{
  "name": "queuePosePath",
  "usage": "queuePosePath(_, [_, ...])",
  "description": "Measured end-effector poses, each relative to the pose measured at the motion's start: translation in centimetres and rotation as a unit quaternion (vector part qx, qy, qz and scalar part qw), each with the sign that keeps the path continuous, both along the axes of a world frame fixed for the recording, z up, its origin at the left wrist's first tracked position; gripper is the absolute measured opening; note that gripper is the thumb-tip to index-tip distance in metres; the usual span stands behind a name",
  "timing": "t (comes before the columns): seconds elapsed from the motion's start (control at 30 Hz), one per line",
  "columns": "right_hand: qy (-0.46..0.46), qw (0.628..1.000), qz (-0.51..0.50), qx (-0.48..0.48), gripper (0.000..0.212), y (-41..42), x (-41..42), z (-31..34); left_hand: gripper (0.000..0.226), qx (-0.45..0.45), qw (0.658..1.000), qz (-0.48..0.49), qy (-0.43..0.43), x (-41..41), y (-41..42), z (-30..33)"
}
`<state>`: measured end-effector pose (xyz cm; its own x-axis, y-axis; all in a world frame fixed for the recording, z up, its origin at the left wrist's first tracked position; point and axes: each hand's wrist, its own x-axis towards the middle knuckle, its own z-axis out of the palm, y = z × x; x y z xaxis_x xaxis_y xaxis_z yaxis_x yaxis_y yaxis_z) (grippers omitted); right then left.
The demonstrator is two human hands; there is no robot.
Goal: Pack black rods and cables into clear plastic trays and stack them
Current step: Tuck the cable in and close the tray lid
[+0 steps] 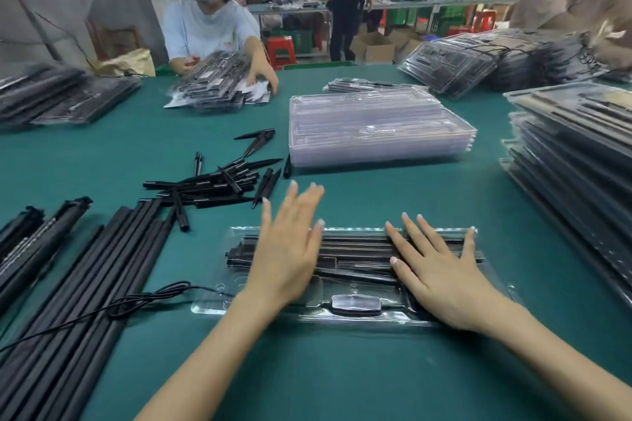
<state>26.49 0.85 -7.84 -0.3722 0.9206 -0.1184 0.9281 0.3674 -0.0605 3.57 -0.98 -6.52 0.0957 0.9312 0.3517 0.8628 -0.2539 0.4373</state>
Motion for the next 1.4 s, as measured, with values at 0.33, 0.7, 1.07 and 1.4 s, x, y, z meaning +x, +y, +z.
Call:
queuePosePath(0.33, [-0.01,1.0,-0.001,-0.012,0.056,-0.2,-0.1,0.1,0.051,-0.121,0.975,-0.019,0.185,-0.2,0.2,-2.2])
queuePosePath(0.7, [0.02,1.0,-0.008,-0.01,0.057,-0.2,-0.2,-0.1,0.029,-0.011,0.808,0.036,-0.588,-3.2,-0.1,1.0])
queuePosePath(1.07, [0.009,1.0,-0.011,-0.001,0.059,-0.1,-0.2,-0.2,0.053,-0.156,0.982,-0.012,0.109,4.1,0.9,-0.9])
queuePosePath(1.4, [0.276,0.957,-0.044,-0.077,0.07,-0.1,0.9,1.9,0.07,-0.133,0.968,-0.123,0.171,3.8,0.6,-1.8])
